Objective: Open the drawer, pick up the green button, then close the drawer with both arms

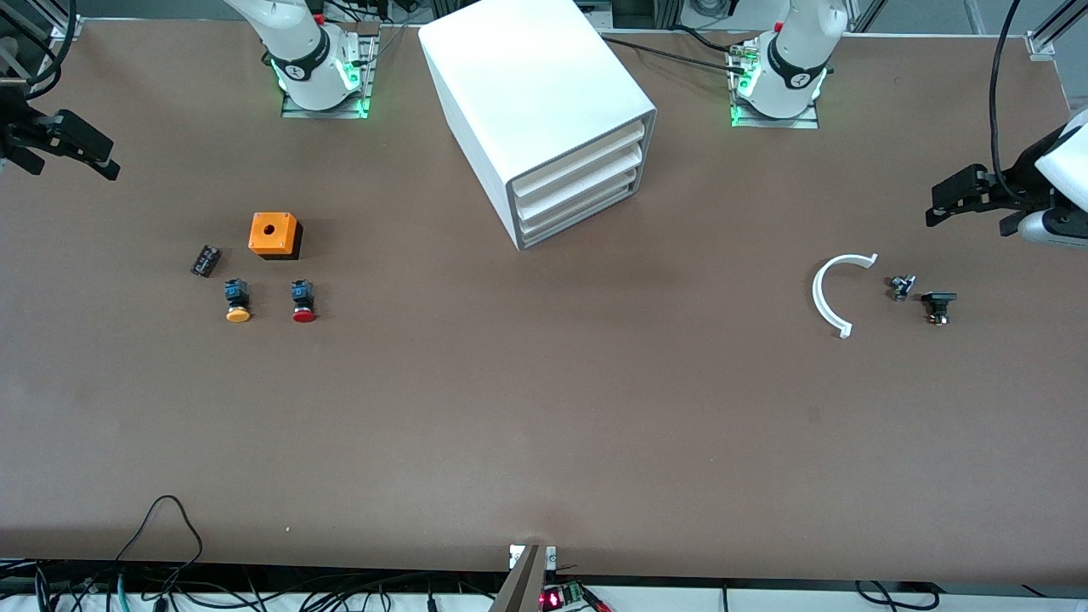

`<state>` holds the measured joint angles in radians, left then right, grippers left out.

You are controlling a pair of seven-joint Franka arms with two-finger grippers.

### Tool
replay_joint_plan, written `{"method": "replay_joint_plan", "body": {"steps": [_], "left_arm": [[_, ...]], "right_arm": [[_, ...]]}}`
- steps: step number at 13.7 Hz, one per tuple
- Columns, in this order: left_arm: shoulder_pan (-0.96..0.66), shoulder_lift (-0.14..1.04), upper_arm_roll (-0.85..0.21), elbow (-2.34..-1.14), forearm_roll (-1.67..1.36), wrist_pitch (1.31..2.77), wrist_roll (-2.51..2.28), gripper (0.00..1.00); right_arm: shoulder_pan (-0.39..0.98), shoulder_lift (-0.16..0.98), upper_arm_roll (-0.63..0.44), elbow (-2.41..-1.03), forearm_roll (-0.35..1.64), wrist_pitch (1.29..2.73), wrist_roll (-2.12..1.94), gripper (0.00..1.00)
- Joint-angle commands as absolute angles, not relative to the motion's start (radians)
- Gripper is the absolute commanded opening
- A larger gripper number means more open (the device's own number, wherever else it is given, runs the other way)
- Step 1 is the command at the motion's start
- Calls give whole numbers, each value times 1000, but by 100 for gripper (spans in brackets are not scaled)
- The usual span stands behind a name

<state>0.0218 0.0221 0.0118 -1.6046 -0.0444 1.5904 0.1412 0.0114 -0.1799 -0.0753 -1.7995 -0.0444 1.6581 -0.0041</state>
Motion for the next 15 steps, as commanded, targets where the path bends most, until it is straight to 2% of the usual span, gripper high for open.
{"method": "replay_joint_plan", "body": {"steps": [1, 15], "left_arm": [[26, 29, 12, -1583, -67, 1562, 140, 100], [25, 38, 11, -1568, -74, 1562, 140, 100]], "right_arm": [[9, -192, -75, -1812, -45, 1669, -18, 100], [11, -190, -75, -1812, -44, 1671, -17, 100]]}}
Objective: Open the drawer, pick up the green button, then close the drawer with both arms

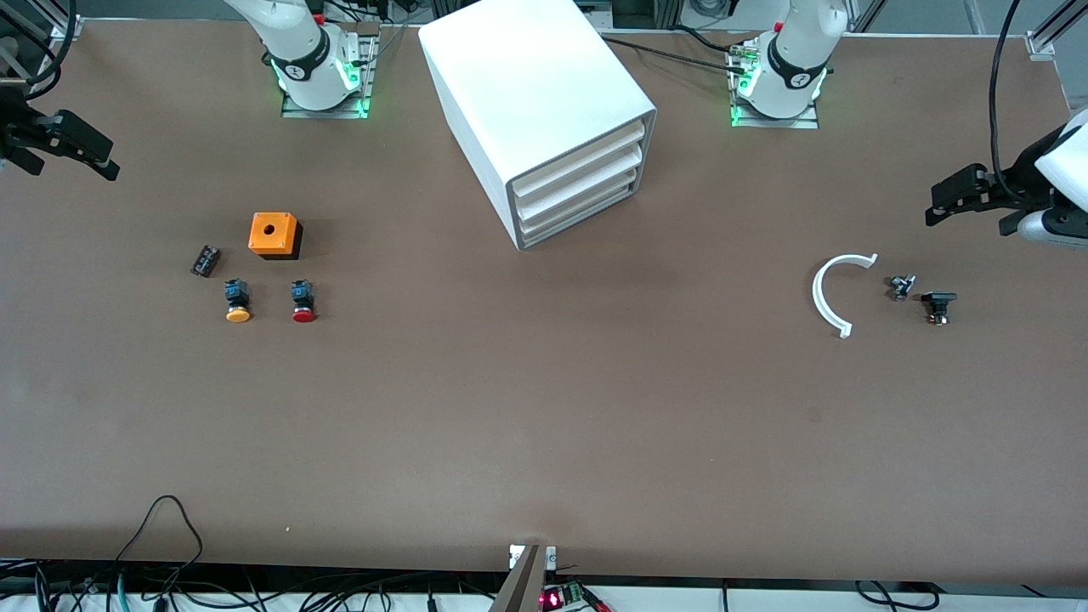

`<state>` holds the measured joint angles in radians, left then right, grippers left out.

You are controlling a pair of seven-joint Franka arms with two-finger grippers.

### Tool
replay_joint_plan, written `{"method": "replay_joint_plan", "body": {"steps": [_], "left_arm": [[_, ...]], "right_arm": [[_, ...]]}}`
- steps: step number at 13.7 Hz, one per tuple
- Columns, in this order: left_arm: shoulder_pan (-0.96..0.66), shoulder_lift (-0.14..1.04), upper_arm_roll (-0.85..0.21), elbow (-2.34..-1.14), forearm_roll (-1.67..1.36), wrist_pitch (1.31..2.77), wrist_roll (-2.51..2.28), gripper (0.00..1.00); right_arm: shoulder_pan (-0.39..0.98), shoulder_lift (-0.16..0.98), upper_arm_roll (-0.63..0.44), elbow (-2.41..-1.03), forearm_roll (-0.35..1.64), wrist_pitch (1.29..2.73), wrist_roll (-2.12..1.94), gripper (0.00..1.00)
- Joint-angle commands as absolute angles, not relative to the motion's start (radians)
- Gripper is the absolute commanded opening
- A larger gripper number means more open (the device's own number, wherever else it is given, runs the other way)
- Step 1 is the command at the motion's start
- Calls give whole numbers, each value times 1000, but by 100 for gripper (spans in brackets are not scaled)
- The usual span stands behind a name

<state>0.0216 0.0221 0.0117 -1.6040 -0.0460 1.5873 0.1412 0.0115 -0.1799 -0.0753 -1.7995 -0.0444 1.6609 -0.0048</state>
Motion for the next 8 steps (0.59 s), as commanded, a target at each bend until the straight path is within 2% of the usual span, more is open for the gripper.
{"method": "replay_joint_plan", "body": {"steps": [1, 8], "left_arm": [[25, 38, 14, -1568, -95, 1562, 138, 100], [46, 67, 12, -1571, -217, 1562, 146, 100]], "right_arm": [[11, -190, -75, -1812, -44, 1669, -18, 100], [11, -176, -77, -1809, -37, 1672, -5, 100]]}}
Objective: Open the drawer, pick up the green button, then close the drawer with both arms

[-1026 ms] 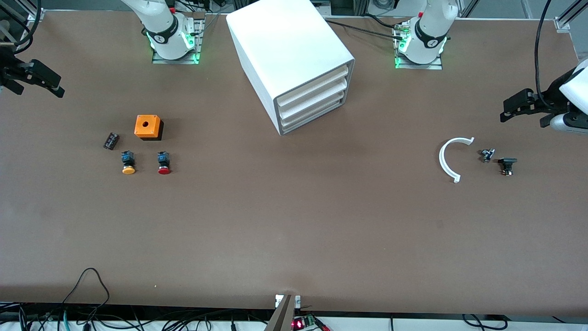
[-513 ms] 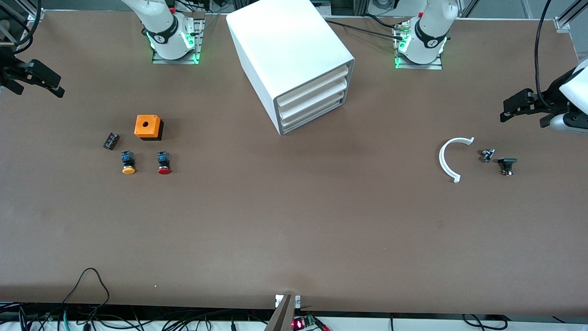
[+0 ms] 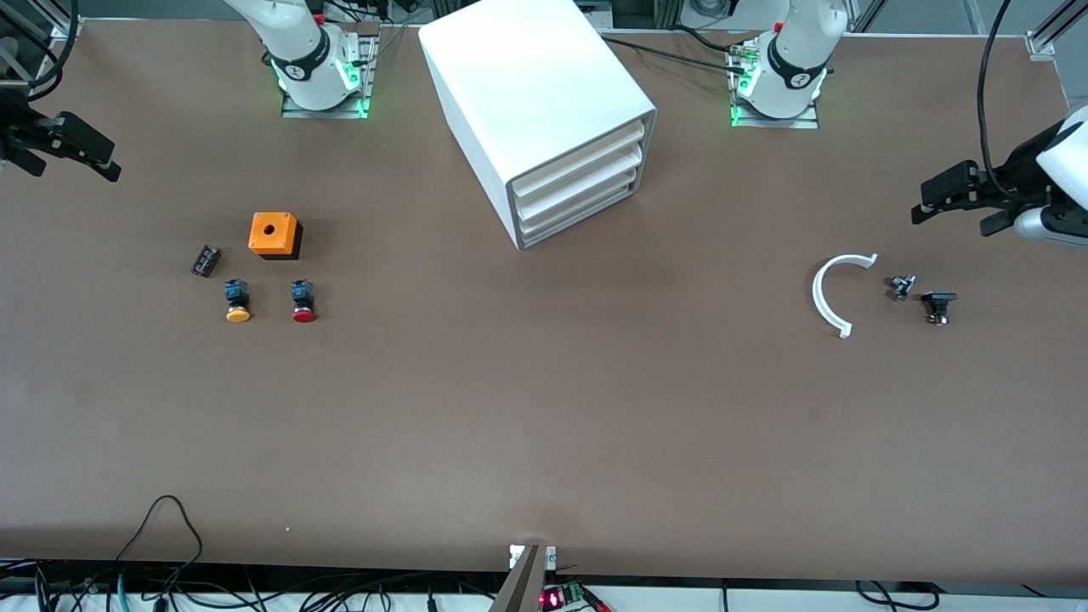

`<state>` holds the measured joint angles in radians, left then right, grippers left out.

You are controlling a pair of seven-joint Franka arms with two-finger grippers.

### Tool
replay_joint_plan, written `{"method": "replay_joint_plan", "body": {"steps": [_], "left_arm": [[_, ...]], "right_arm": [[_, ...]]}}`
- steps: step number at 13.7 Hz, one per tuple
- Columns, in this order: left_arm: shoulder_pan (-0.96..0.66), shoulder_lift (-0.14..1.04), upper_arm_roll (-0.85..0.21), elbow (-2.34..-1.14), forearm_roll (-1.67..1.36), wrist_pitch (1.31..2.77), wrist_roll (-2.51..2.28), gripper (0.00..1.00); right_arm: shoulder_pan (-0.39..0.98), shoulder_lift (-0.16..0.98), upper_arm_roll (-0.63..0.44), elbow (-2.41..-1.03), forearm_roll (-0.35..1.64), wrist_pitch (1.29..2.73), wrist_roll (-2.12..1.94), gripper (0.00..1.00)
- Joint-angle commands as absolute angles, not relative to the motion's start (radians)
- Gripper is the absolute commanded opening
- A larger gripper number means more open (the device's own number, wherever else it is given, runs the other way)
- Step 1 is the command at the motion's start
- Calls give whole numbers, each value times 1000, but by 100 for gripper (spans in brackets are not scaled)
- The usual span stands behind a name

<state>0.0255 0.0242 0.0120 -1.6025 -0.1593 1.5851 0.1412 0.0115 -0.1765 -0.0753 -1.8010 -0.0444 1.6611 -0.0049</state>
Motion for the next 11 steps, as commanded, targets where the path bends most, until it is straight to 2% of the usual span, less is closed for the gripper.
{"method": "replay_joint_plan", "body": {"steps": [1, 5, 7, 11], "left_arm": [[51, 108, 14, -1577, -245, 1562, 149, 100], [48, 167, 5, -1572, -291, 1509, 150, 100], [38, 303, 0, -1583, -333, 1509, 150, 100], [34, 409, -8, -1612, -445, 1505, 187, 100]], "right_arm": [[9, -170, -78, -1793, -37, 1666, -5, 100], [15, -137, -74, -1766, -43, 1660, -20, 100], [21, -132, -69, -1759, -46, 1660, -9, 100], [21, -109, -69, -1756, -41, 1660, -9, 100]]}}
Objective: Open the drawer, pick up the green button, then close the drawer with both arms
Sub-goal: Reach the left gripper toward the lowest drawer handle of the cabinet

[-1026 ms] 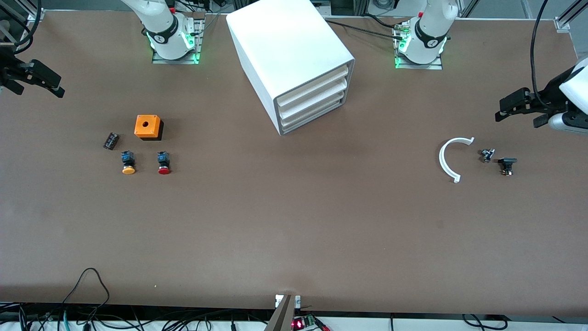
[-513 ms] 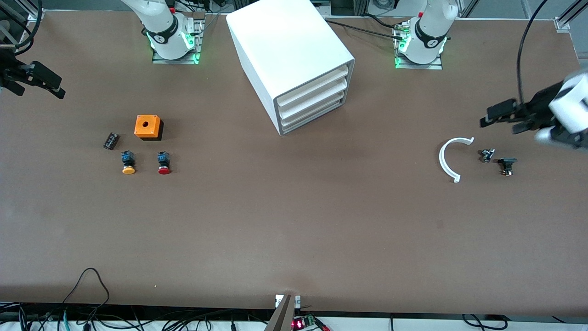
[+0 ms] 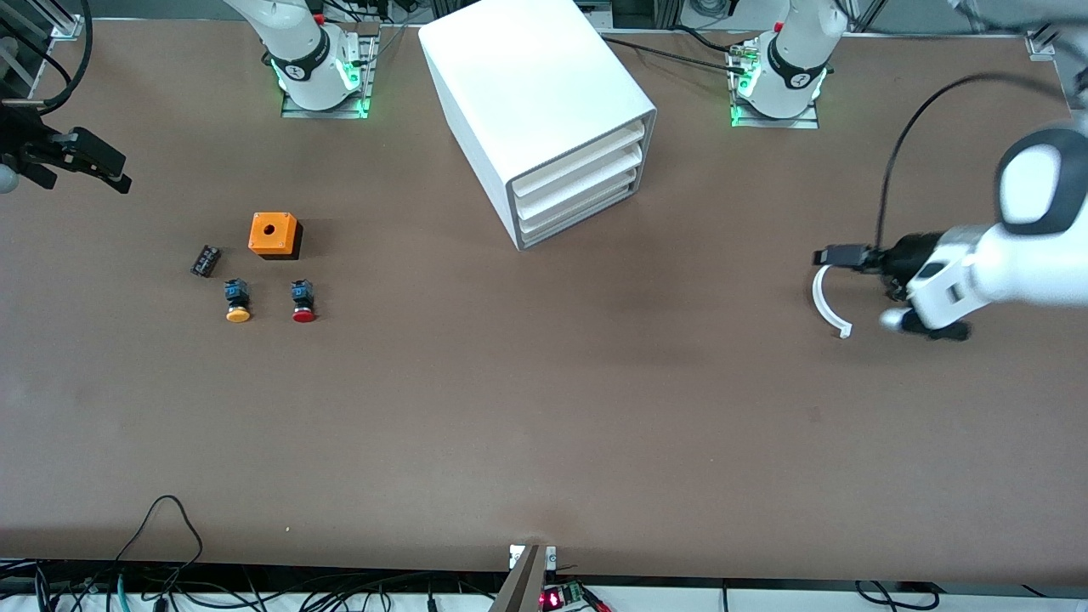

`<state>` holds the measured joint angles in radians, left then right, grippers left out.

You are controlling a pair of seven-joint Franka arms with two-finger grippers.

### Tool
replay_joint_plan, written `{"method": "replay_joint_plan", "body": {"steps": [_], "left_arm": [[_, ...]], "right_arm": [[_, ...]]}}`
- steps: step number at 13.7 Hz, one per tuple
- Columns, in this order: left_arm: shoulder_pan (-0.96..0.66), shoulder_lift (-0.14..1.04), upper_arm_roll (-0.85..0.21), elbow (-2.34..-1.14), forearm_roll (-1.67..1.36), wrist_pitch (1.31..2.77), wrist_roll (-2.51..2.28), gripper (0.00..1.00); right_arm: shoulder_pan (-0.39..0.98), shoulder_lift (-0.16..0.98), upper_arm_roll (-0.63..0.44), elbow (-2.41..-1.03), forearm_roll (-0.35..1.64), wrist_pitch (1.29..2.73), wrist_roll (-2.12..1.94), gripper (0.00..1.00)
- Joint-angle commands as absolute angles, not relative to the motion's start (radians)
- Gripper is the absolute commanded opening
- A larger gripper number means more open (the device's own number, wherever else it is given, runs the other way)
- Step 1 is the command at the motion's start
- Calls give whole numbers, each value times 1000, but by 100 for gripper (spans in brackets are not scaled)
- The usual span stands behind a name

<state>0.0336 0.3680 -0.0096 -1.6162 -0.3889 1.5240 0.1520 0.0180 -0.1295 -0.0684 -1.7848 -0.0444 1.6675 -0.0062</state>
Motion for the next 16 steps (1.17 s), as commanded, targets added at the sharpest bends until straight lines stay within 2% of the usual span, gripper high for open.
{"method": "replay_joint_plan", "body": {"steps": [1, 6, 9, 14, 16], "left_arm": [[31, 438, -11, -1647, -504, 1514, 218, 100], [-70, 531, -20, -1749, -727, 1543, 304, 100], [-74, 535, -83, -1894, -849, 1646, 366, 100], [-98, 538, -213, -2003, -928, 1788, 423, 100], [-133, 538, -230, -2042, -969, 1856, 426, 100]], "right_arm": [[18, -103, -72, -1756, -37, 1663, -17, 100], [17, -86, -75, -1752, -35, 1701, -8, 100], [12, -42, -78, -1708, -34, 1707, -9, 100], [18, 18, -72, -1663, -37, 1704, -14, 100], [17, 18, -74, -1663, -37, 1703, -15, 100]]}}
